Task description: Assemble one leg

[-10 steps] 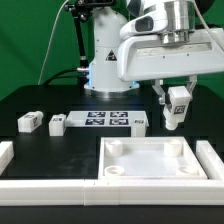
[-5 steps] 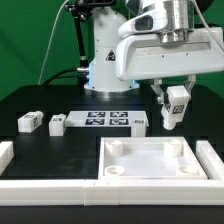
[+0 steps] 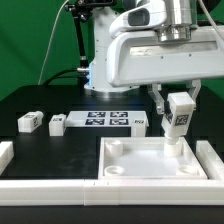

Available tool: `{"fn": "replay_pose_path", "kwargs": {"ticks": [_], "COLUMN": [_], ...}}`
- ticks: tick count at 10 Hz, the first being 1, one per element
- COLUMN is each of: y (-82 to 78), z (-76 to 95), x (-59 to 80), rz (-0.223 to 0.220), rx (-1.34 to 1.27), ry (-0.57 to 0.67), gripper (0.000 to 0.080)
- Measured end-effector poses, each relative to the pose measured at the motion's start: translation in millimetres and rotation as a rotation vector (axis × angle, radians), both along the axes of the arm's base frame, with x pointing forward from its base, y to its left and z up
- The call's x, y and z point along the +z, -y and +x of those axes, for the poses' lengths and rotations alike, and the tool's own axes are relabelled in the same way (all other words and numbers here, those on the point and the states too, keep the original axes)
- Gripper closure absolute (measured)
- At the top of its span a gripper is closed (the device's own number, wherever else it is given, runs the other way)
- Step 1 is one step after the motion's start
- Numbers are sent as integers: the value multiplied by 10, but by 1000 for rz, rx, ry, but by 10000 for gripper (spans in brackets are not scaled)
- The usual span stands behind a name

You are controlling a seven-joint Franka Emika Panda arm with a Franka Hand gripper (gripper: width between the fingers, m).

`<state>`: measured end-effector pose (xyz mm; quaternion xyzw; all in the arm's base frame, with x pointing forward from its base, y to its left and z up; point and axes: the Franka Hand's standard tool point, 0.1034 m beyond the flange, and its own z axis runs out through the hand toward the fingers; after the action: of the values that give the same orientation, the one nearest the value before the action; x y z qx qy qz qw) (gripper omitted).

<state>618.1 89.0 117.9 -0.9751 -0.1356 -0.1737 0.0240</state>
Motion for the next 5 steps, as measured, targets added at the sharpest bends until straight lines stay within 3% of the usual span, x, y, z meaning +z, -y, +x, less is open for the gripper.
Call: {"fn": "replay_pose_path", "kwargs": {"ticks": [3,5], "y": [20,106], "z": [-11,34], "x": [-10,15], "rz": [0,-5], "rx": [-5,-4], "ry": [42,213], "gripper": [508,508]}}
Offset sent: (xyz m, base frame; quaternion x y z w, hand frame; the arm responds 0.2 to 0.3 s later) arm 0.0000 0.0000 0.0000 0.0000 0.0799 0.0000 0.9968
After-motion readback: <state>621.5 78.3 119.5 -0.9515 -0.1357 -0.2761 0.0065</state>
